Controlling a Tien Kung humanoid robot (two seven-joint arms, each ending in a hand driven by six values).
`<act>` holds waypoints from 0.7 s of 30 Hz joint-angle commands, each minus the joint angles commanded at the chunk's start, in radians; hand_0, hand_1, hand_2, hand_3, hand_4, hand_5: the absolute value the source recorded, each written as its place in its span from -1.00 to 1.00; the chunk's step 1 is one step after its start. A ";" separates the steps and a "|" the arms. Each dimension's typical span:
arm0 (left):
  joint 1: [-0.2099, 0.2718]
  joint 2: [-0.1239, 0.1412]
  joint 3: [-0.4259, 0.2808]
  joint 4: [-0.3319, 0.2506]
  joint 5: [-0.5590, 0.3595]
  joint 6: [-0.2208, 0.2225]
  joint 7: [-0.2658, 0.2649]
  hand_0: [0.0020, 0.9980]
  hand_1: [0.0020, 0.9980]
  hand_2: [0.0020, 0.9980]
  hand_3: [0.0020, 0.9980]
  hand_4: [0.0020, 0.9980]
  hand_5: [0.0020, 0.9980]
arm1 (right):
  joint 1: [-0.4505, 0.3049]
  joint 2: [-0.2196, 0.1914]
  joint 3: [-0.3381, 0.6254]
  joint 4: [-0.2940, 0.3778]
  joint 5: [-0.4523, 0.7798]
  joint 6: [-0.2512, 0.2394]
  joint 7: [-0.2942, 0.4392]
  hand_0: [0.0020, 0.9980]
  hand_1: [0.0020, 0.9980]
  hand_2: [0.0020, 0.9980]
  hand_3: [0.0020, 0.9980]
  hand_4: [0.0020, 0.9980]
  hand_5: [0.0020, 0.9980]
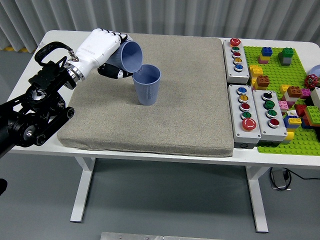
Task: Pick cup pour cup place
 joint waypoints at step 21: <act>-0.019 0.013 0.028 -0.009 0.029 0.014 0.023 -0.11 -0.03 0.15 0.06 0.64 -0.48 | -0.004 0.000 0.001 0.000 -0.001 0.000 0.001 0.39 0.35 0.22 0.22 -1.00 -0.36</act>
